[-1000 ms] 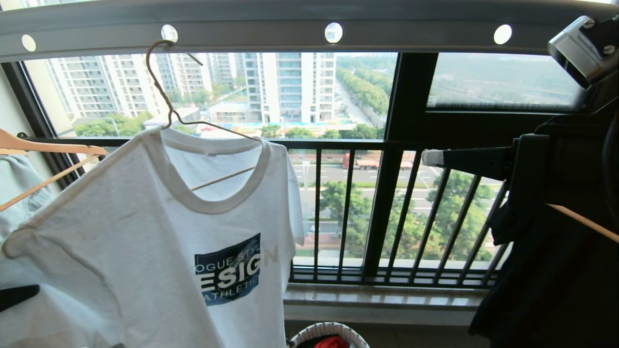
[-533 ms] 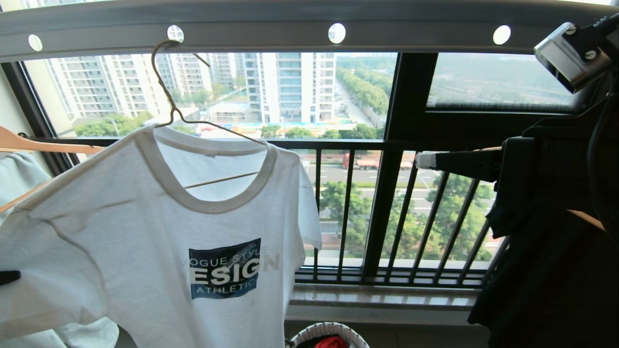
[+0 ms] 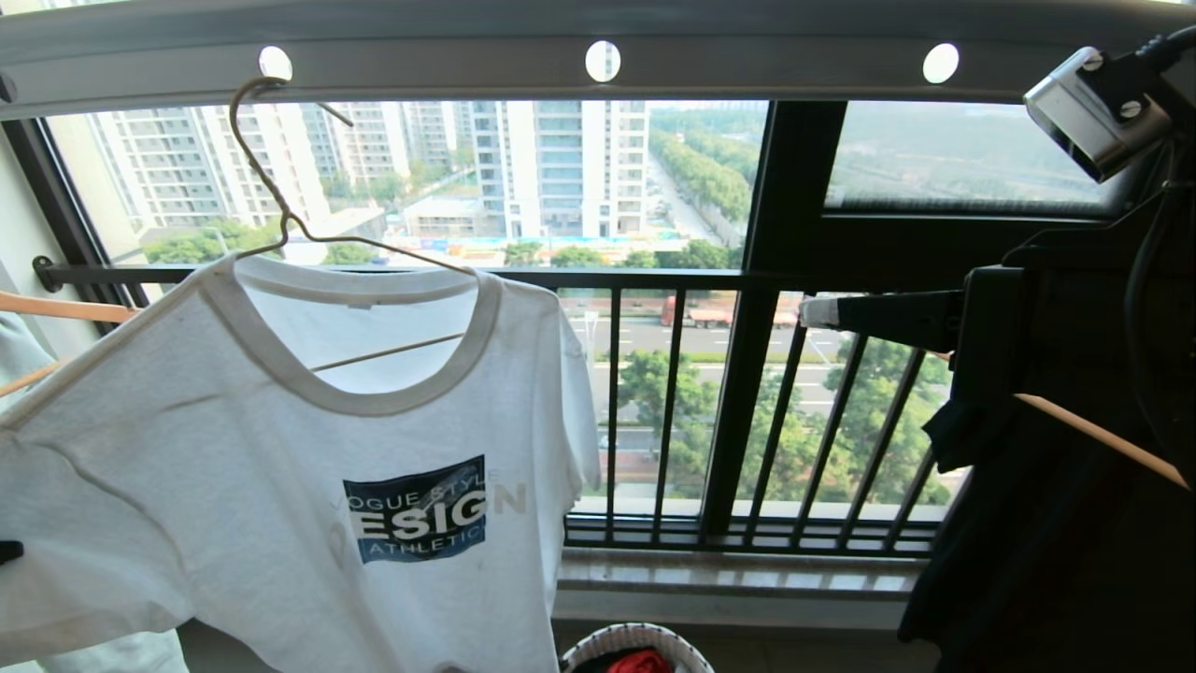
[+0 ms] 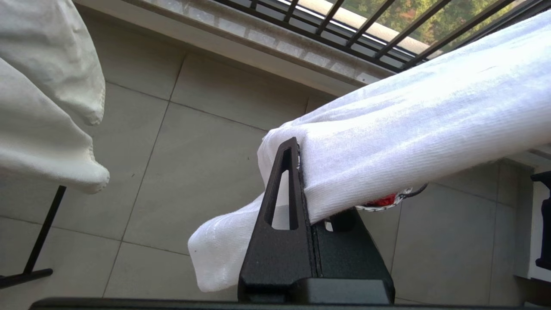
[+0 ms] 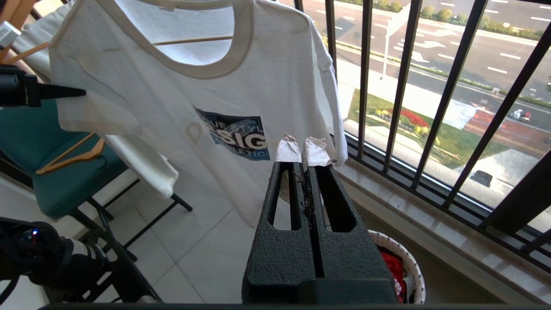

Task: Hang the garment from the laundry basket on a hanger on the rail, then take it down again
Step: Take the clothes off the clothes rack

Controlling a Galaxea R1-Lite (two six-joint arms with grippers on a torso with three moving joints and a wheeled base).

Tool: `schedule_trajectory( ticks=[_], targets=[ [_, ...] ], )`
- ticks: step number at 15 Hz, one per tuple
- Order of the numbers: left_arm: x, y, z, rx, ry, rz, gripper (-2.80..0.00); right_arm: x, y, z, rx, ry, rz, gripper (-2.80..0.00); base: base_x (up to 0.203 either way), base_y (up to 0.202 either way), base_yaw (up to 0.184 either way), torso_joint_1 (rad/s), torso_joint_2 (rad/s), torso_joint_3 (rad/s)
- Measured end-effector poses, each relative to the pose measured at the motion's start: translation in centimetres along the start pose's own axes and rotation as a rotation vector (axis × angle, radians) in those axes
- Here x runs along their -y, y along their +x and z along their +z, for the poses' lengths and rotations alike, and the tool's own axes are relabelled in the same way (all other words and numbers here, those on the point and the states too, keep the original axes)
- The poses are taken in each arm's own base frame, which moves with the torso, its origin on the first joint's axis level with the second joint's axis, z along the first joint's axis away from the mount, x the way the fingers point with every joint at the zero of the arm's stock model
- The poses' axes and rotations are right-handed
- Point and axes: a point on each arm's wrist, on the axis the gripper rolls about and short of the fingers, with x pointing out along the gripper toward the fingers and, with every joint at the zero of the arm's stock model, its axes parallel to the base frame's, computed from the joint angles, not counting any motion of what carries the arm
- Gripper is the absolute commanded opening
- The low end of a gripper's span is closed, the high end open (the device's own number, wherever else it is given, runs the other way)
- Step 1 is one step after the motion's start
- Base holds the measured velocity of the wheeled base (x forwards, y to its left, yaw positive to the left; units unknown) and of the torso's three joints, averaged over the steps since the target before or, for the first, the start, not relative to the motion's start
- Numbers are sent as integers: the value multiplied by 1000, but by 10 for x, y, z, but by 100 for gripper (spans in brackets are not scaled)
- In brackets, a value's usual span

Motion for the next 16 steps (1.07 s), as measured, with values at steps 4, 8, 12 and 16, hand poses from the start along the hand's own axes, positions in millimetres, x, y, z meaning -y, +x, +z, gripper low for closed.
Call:
schedule_trajectory(
  ticks=[4, 8, 12, 16],
  targets=[
    [-3, 5, -5, -27, -23, -9, -280, 0, 1, 0, -2, 14, 0, -280, 0, 0, 0, 0, 0, 0],
    [-3, 7, -10, -40, -20, -15, -280, -1, 3, -1, -8, 16, 5, -280, 0, 0, 0, 0, 0, 0],
    [4, 2, -14, -27, 6, -18, -280, -13, 2, -3, -16, 5, 60, -280, 0, 0, 0, 0, 0, 0],
    [15, -3, -15, 2, 42, -62, -280, -35, 2, -1, -14, -20, 155, -280, 0, 0, 0, 0, 0, 0]
  ],
)
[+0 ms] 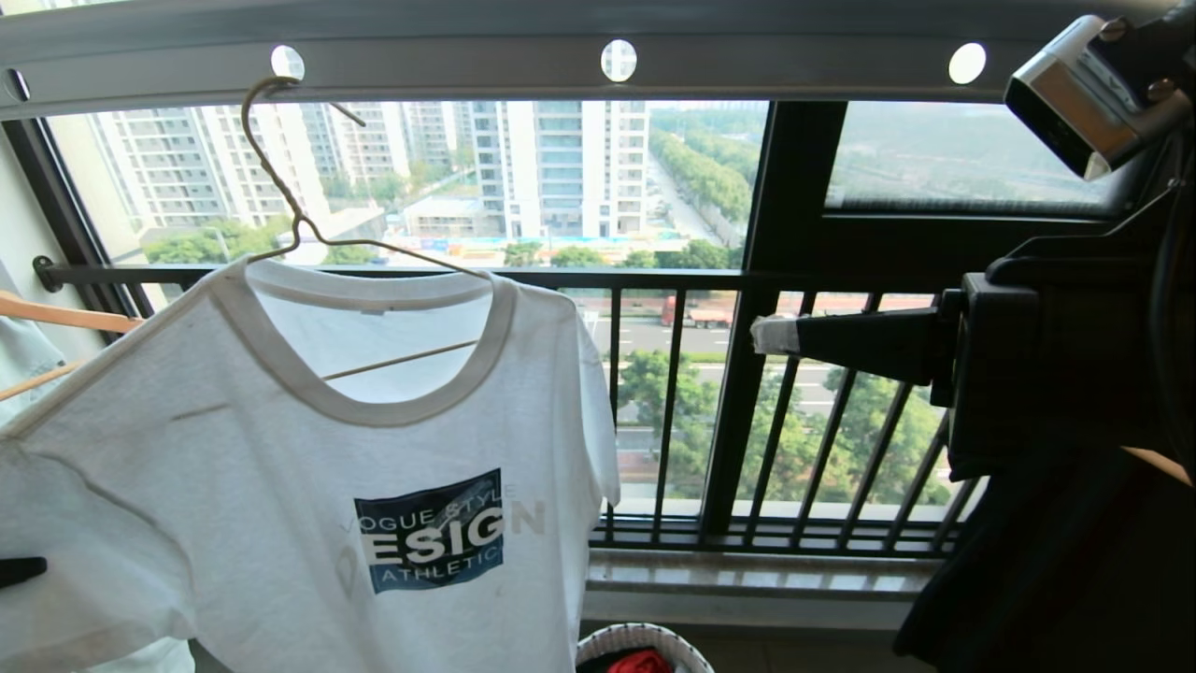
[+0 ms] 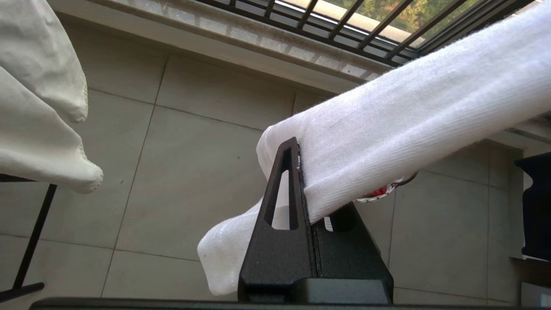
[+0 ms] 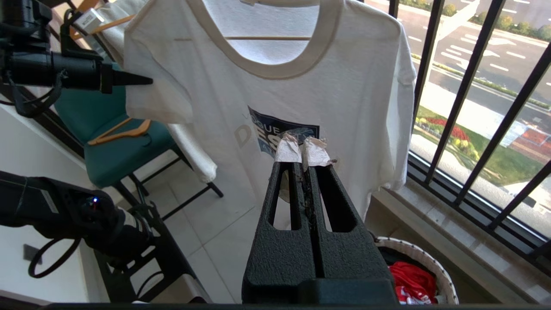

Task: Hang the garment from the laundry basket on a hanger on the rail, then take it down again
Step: Take the clothes off the clothes rack

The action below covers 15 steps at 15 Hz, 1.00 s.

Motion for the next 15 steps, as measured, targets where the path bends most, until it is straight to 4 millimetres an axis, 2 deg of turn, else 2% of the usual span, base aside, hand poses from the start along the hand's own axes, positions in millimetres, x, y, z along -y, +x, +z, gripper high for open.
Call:
schedule_trajectory(
  ticks=[3, 6, 10, 15],
  targets=[
    [8, -2, -1, 6, 25, -16, -280, -17, 9, 11, 21, -20, 69, -280, 0, 0, 0, 0, 0, 0],
    [12, -4, -2, 15, 41, -19, -280, -24, 28, 30, 60, -29, 97, -280, 0, 0, 0, 0, 0, 0],
    [20, -6, -3, 22, 68, -38, -280, -28, 69, 48, 96, -34, 100, -280, 0, 0, 0, 0, 0, 0],
    [35, -12, -5, 58, 116, -98, -280, -41, 123, 51, 113, -61, 83, -280, 0, 0, 0, 0, 0, 0]
  ],
)
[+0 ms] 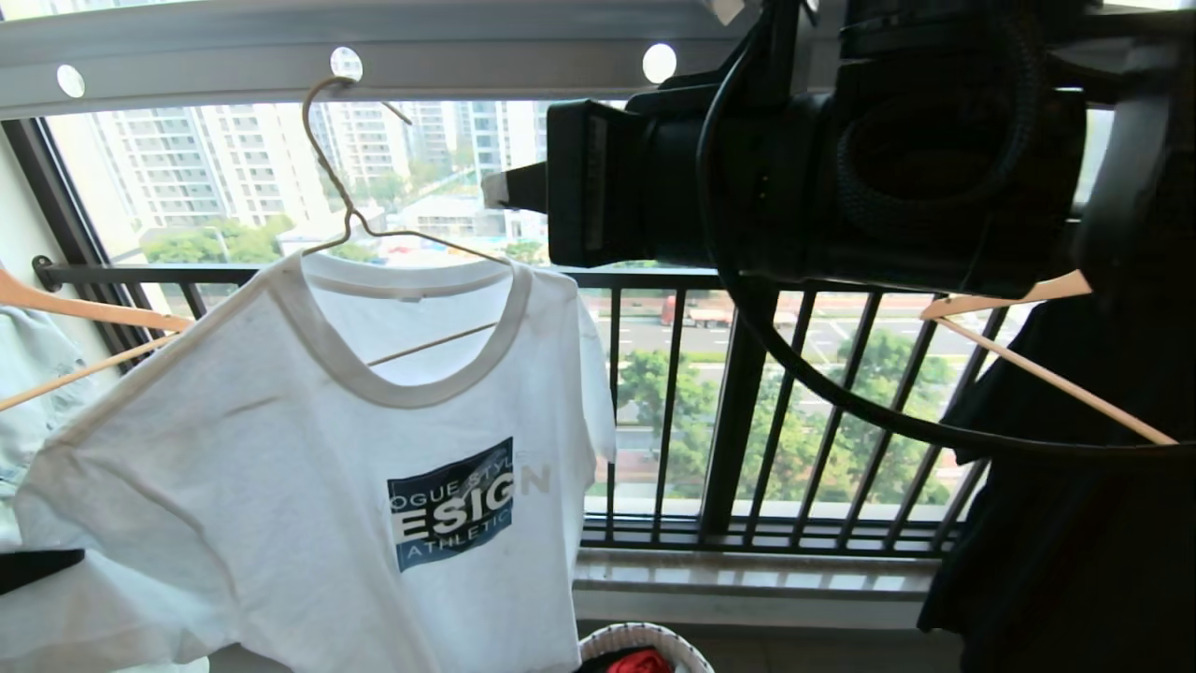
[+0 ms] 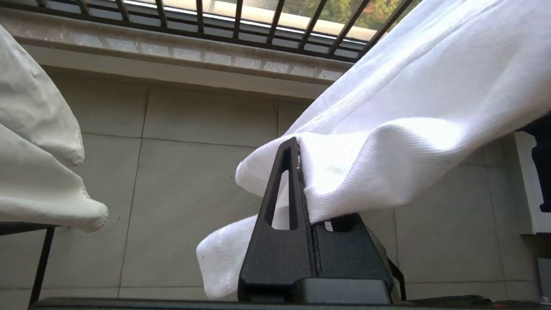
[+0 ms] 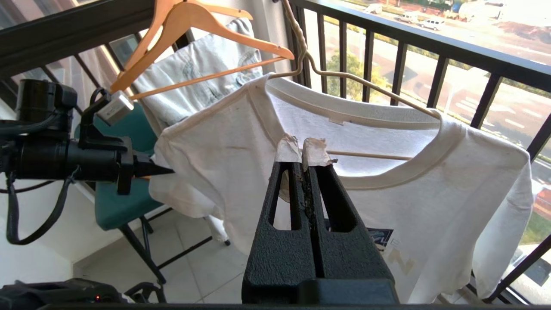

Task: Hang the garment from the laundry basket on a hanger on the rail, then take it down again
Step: Take the clothes off the clothes rack

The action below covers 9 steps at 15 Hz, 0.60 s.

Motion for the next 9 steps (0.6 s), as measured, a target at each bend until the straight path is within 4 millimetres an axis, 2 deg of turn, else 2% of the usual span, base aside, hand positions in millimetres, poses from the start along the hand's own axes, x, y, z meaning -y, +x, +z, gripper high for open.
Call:
schedule_trajectory(
  ticks=[4, 9],
  targets=[
    [11, -6, -1, 33, 38, -28, -280, -11, 28, -4, 14, -5, 19, -280, 0, 0, 0, 0, 0, 0],
    [24, -12, 1, 63, 78, -57, -280, -17, 52, -17, 46, -12, 45, -280, 0, 0, 0, 0, 0, 0]
  ],
)
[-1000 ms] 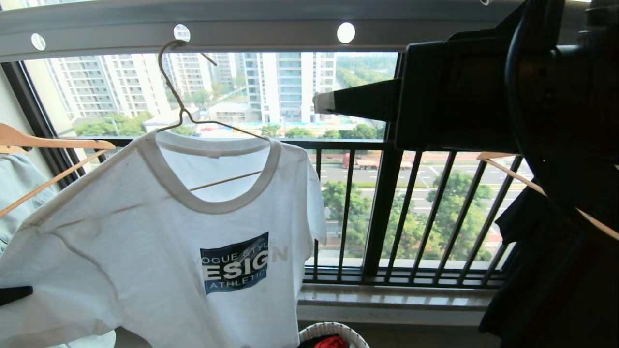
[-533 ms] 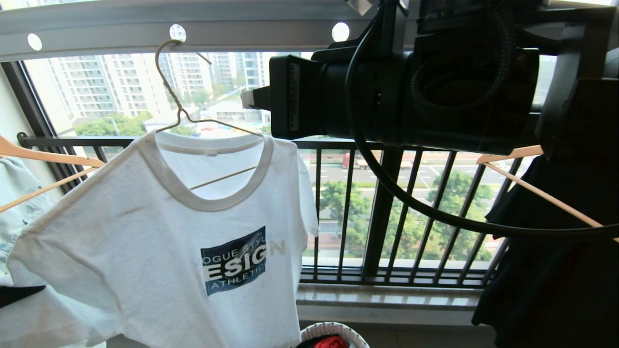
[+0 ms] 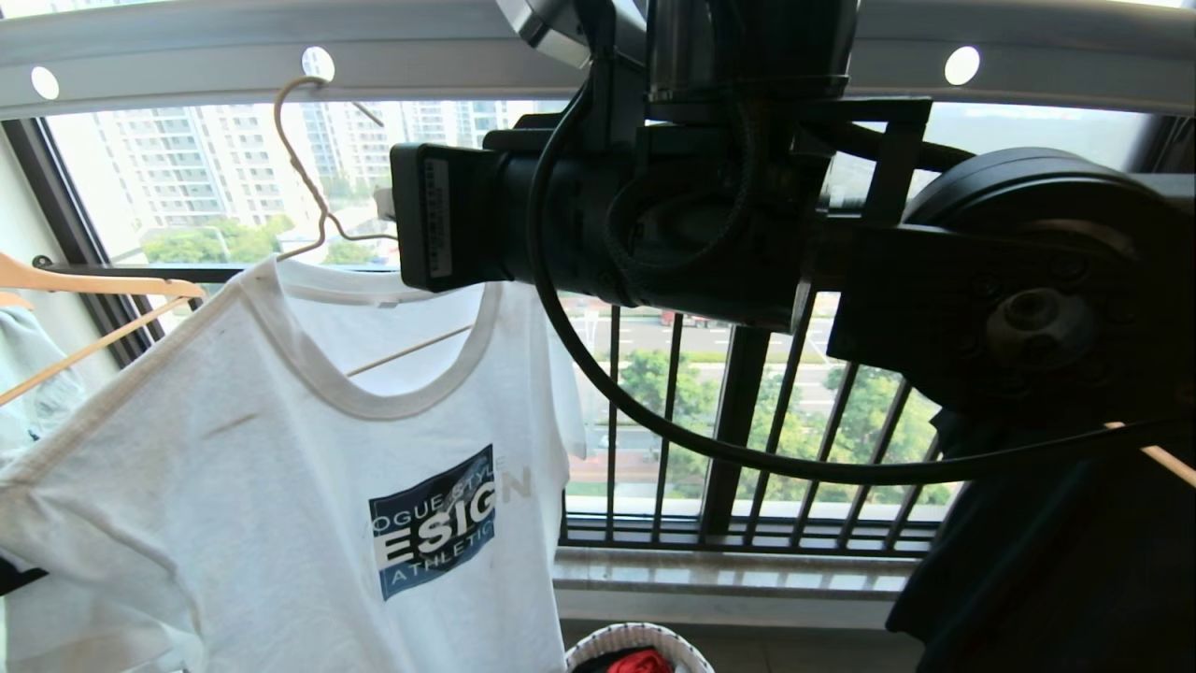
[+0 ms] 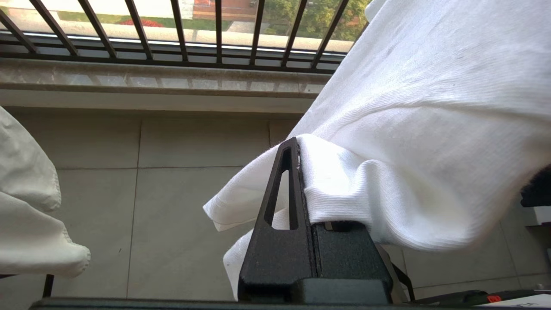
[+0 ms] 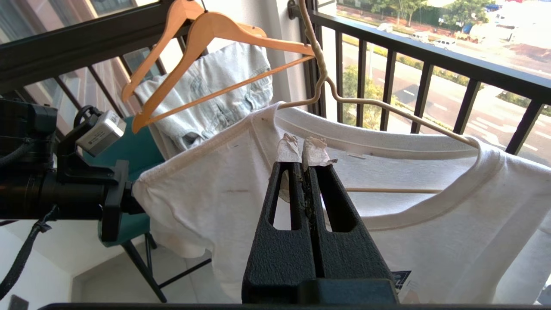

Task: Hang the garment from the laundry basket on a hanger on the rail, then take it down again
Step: Take the clothes off the clothes rack

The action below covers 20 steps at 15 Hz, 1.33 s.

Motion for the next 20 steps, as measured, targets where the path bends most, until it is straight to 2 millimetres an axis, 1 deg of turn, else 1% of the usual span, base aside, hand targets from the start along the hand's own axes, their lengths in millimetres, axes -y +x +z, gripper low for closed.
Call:
schedule_trajectory(
  ticks=[4, 9, 12, 15, 20],
  targets=[
    [6, -1, 1, 10, 26, -27, -280, 0, 5, -5, -3, 0, 5, -280, 0, 0, 0, 0, 0, 0],
    [20, -3, 3, 28, 58, -104, -280, -3, 5, 1, 20, -4, 14, -280, 0, 0, 0, 0, 0, 0],
    [32, -10, 3, 54, 75, -144, -280, -5, 3, 7, 40, -5, 16, -280, 0, 0, 0, 0, 0, 0],
    [43, -19, 1, 85, 88, -174, -280, -5, 3, 8, 44, -7, 21, -280, 0, 0, 0, 0, 0, 0],
    [52, -24, -1, 101, 133, -226, -280, -5, 18, -2, 49, -50, 26, -280, 0, 0, 0, 0, 0, 0]
  ],
)
